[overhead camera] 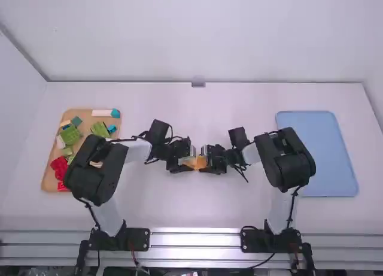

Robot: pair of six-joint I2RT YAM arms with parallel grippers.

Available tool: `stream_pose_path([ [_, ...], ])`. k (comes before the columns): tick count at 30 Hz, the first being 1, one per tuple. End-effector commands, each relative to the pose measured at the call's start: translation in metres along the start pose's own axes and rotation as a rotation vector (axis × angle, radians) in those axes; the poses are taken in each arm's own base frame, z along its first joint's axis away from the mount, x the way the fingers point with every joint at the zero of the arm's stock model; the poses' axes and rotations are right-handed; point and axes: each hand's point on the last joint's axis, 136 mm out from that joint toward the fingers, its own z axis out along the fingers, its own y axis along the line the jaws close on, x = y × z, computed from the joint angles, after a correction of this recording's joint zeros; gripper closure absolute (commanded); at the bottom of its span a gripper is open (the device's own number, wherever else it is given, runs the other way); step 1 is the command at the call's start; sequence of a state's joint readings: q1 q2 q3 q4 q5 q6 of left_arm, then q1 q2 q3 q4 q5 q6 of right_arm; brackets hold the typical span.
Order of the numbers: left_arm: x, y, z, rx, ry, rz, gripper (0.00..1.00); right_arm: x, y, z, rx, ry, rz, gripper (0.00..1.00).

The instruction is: Assemble lego blocks to make yellow taxi

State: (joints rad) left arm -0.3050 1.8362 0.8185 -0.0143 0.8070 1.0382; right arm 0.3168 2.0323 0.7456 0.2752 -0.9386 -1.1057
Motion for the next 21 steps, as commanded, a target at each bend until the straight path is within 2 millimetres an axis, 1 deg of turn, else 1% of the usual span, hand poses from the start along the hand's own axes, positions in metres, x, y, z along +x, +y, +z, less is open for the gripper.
stream_pose_path([
  [1, -0.007, 0.001, 0.001, 0.016, -0.012, 0.002, 0.26, 0.000, -0.001, -0.002, 0.009, 0.010, 0.001, 0.42],
  [6, -0.017, 0.009, -0.003, 0.009, -0.016, 0.010, 0.24, 0.000, 0.000, -0.002, 0.008, 0.010, 0.002, 0.42],
  [8, -0.026, 0.016, -0.007, -0.005, -0.029, 0.028, 0.25, 0.000, 0.000, -0.002, 0.008, 0.010, 0.002, 0.42],
  [11, -0.039, 0.015, -0.012, 0.010, -0.057, 0.042, 0.24, 0.000, 0.000, -0.002, 0.008, 0.010, 0.009, 0.42],
  [14, -0.042, 0.017, -0.016, 0.013, -0.046, 0.033, 0.26, 0.000, 0.000, -0.002, 0.008, 0.010, 0.008, 0.42],
  [15, -0.042, 0.016, -0.016, 0.016, -0.041, 0.026, 0.33, 0.000, 0.000, -0.002, 0.008, 0.010, 0.008, 0.42],
  [17, -0.039, 0.012, -0.016, 0.030, -0.032, 0.011, 0.71, 0.000, -0.001, -0.002, 0.009, 0.010, 0.008, 0.42],
  [18, -0.038, 0.010, -0.015, 0.034, -0.029, 0.006, 0.92, 0.000, 0.000, -0.002, 0.008, 0.010, 0.008, 0.42],
  [19, -0.037, 0.009, -0.015, 0.037, -0.027, 0.001, 0.98, 0.000, 0.000, -0.002, 0.008, 0.010, 0.008, 0.42],
  [21, -0.033, 0.005, -0.013, 0.049, -0.026, -0.014, 0.98, 0.000, 0.000, -0.002, 0.008, 0.010, 0.008, 0.42],
])
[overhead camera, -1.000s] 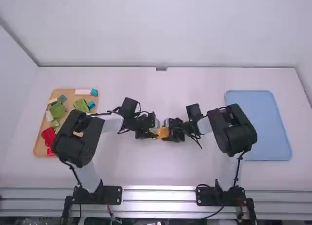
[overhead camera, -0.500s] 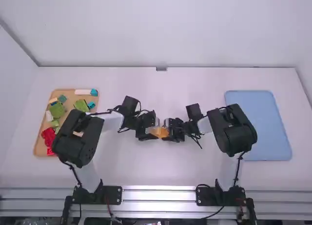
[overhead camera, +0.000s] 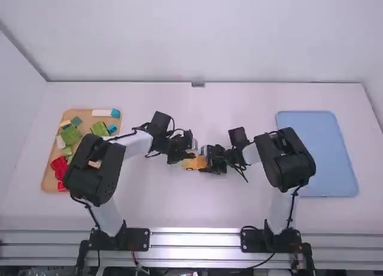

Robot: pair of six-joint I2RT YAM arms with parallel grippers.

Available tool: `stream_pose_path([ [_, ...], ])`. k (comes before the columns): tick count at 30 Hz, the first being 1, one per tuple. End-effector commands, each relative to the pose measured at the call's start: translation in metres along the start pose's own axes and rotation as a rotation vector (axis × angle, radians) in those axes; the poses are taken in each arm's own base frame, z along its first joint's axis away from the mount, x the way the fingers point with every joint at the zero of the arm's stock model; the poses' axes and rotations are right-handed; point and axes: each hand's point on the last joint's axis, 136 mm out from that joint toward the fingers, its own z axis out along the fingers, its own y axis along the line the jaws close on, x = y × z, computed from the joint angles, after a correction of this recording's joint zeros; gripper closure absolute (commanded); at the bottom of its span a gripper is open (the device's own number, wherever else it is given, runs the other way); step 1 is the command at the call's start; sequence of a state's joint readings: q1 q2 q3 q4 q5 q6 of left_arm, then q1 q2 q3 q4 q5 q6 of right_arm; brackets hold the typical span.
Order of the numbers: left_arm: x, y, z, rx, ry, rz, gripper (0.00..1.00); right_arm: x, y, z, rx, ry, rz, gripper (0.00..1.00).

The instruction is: Assemble lego blocks to make yellow taxi

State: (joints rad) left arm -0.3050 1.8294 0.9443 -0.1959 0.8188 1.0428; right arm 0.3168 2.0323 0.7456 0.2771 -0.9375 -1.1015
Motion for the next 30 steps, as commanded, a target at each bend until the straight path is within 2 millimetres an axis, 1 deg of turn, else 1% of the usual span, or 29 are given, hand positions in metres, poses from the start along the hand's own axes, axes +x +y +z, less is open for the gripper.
stream_pose_path([
  [1, -0.011, -0.007, -0.002, 0.016, -0.032, 0.017, 0.98, 0.000, 0.000, -0.002, 0.007, 0.009, 0.005, 0.42],
  [6, 0.003, -0.015, 0.003, 0.031, -0.011, -0.010, 0.98, 0.000, 0.000, -0.002, 0.007, 0.009, 0.005, 0.42],
  [8, 0.017, -0.017, 0.005, 0.020, 0.042, -0.037, 0.98, 0.000, 0.000, -0.002, 0.007, 0.009, 0.006, 0.42],
  [10, 0.024, -0.017, 0.005, 0.009, 0.080, -0.065, 0.98, 0.000, 0.000, -0.002, 0.007, 0.009, 0.006, 0.42],
  [11, 0.035, -0.015, 0.004, -0.014, 0.141, -0.106, 0.98, 0.000, 0.000, -0.002, 0.007, 0.009, 0.006, 0.42],
  [14, 0.044, -0.013, 0.002, -0.035, 0.189, -0.143, 0.98, 0.000, 0.000, -0.002, 0.007, 0.009, 0.005, 0.42],
  [20, 0.052, -0.019, 0.006, -0.021, 0.198, -0.158, 0.98, 0.000, 0.000, -0.002, 0.007, 0.009, 0.005, 0.42],
  [22, 0.061, -0.020, 0.010, -0.021, 0.213, -0.192, 0.98, 0.000, 0.000, -0.002, 0.007, 0.009, 0.005, 0.42],
  [25, 0.073, -0.022, 0.012, -0.027, 0.255, -0.228, 0.98, 0.000, 0.000, -0.002, 0.006, 0.009, 0.006, 0.42],
  [30, 0.087, -0.021, 0.009, -0.046, 0.330, -0.241, 0.98, 0.000, 0.000, -0.002, 0.006, 0.009, 0.006, 0.42],
])
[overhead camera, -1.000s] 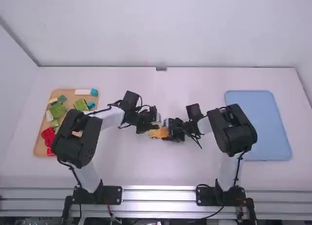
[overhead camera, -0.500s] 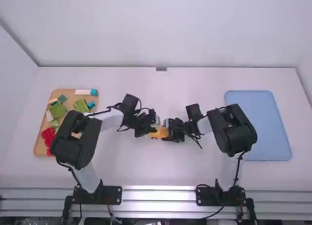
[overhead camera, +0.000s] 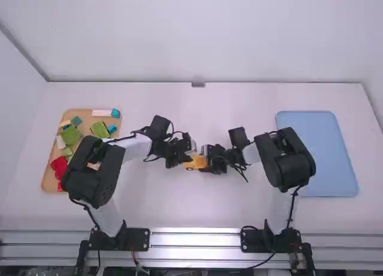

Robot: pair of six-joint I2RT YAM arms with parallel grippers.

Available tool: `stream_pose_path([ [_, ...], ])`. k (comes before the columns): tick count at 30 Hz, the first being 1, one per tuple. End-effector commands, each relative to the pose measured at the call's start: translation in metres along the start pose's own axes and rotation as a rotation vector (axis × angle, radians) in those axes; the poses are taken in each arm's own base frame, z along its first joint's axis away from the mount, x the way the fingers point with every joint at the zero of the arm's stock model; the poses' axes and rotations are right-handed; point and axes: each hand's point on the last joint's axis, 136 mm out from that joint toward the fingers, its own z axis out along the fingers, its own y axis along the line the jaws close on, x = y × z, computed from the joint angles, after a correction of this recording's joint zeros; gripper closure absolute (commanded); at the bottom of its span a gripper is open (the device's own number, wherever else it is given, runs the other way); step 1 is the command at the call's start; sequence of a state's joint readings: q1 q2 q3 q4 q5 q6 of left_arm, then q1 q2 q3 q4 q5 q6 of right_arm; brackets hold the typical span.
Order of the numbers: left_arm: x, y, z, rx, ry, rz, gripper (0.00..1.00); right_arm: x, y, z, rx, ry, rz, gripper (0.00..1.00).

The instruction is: Assemble lego blocks to make yellow taxi

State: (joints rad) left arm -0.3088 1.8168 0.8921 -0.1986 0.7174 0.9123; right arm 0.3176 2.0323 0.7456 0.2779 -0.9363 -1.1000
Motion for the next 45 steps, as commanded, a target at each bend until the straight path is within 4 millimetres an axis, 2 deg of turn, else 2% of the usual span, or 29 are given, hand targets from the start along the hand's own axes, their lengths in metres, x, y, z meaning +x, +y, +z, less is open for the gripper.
stream_pose_path([
  [1, 0.068, -0.002, 0.010, -0.044, 0.271, -0.091, 0.98, 0.000, 0.000, -0.002, 0.006, 0.009, 0.005, 0.42],
  [4, 0.077, 0.002, 0.005, -0.079, 0.337, -0.150, 0.98, 0.000, 0.000, -0.002, 0.006, 0.008, 0.005, 0.42],
  [6, 0.073, 0.000, 0.007, -0.063, 0.316, -0.145, 0.98, 0.000, 0.000, -0.002, 0.007, 0.008, 0.004, 0.42],
  [9, 0.056, -0.009, 0.012, 0.005, 0.215, -0.076, 0.98, 0.000, 0.000, -0.002, 0.007, 0.008, 0.004, 0.42],
  [11, 0.035, -0.012, 0.015, 0.047, 0.100, -0.008, 0.98, 0.000, 0.000, -0.002, 0.006, 0.009, 0.005, 0.42],
  [17, -0.001, 0.000, 0.012, 0.043, -0.050, 0.077, 0.98, 0.000, 0.000, -0.002, 0.007, 0.009, 0.005, 0.42],
  [20, -0.025, 0.011, 0.001, 0.048, -0.111, 0.081, 0.98, 0.000, 0.000, -0.002, 0.007, 0.009, 0.005, 0.42],
  [26, -0.052, 0.029, -0.028, 0.025, -0.124, 0.067, 0.96, 0.001, -0.001, -0.002, 0.010, 0.015, 0.005, 0.38],
  [27, -0.055, 0.031, -0.033, 0.019, -0.123, 0.066, 0.92, 0.001, -0.001, -0.002, 0.010, 0.015, 0.004, 0.38],
  [28, -0.063, 0.034, -0.043, 0.006, -0.127, 0.065, 0.78, 0.001, -0.001, -0.002, 0.012, 0.015, 0.002, 0.38],
  [30, -0.068, 0.039, -0.053, -0.015, -0.130, 0.067, 0.65, 0.001, -0.002, -0.002, 0.015, 0.013, -0.002, 0.36],
  [31, -0.070, 0.043, -0.059, -0.037, -0.126, 0.058, 0.39, 0.001, -0.003, -0.002, 0.017, 0.012, -0.005, 0.35],
  [32, -0.071, 0.048, -0.064, -0.062, -0.119, 0.042, 0.01, 0.000, -0.003, -0.002, 0.019, 0.011, -0.008, 0.34],
  [34, -0.071, 0.059, -0.075, -0.130, -0.103, -0.034, 0.01, -0.001, -0.005, -0.002, 0.024, 0.009, -0.015, 0.29],
  [37, -0.067, 0.075, -0.089, -0.234, -0.065, -0.150, 0.01, -0.002, -0.007, -0.003, 0.030, 0.005, -0.024, 0.17],
  [41, -0.064, 0.079, -0.105, -0.321, -0.016, -0.198, 0.01, -0.010, -0.012, -0.007, 0.048, -0.002, 0.013, 0.03],
  [45, -0.068, 0.084, -0.129, -0.432, -0.003, -0.258, 0.01, -0.024, -0.024, -0.024, 0.127, 0.064, 0.081, 0.02],
])
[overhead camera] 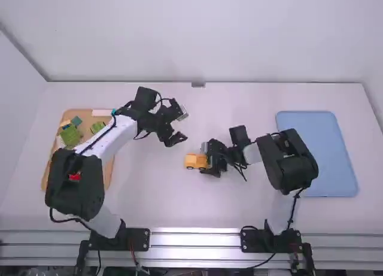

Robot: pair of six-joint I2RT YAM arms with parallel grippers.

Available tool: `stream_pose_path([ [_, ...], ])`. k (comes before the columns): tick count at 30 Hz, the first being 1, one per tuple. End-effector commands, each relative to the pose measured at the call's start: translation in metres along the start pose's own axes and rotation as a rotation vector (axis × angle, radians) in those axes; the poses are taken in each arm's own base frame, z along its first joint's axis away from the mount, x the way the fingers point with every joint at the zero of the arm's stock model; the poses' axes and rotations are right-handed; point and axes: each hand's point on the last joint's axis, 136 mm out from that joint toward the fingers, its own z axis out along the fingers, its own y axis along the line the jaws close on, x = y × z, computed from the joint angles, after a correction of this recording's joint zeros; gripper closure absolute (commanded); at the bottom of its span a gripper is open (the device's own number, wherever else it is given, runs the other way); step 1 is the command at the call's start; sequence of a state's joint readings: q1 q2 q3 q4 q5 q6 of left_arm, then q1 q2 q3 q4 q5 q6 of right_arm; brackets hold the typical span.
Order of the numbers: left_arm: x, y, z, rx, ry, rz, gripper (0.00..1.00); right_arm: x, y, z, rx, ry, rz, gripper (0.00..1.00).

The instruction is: Assemble lego blocks to make yellow taxi

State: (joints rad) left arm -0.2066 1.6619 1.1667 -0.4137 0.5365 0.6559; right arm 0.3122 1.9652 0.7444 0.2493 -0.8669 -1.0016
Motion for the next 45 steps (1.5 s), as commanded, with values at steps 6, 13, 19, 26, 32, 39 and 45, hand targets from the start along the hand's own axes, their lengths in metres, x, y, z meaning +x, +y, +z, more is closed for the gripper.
stream_pose_path([
  [6, -0.007, 0.053, -0.067, -0.442, 0.034, -0.285, 0.01, -0.061, -0.019, -0.053, 0.174, 0.043, -0.074, 0.02],
  [13, 0.016, 0.077, -0.143, -0.852, 0.002, -0.582, 0.01, -0.139, -0.036, -0.089, 0.276, -0.140, -0.142, 0.02],
  [19, 0.039, 0.075, -0.198, -1.125, -0.143, -0.767, 0.01, -0.181, -0.038, -0.090, 0.175, -0.271, -0.140, 0.02],
  [26, 0.082, 0.057, -0.246, -1.216, -0.236, -0.869, 0.01, -0.233, -0.051, -0.058, 0.098, -0.317, -0.160, 0.02],
  [32, 0.116, 0.052, -0.282, -1.200, -0.335, -0.970, 0.01, -0.270, -0.063, -0.035, 0.041, -0.361, -0.201, 0.02],
  [39, 0.145, 0.056, -0.308, -1.236, -0.369, -1.066, 0.01, -0.302, -0.062, -0.004, -0.036, -0.388, -0.136, 0.02],
  [45, 0.152, 0.070, -0.295, -1.137, -0.385, -1.112, 0.01, -0.316, -0.057, 0.010, -0.049, -0.392, -0.139, 0.02],
])
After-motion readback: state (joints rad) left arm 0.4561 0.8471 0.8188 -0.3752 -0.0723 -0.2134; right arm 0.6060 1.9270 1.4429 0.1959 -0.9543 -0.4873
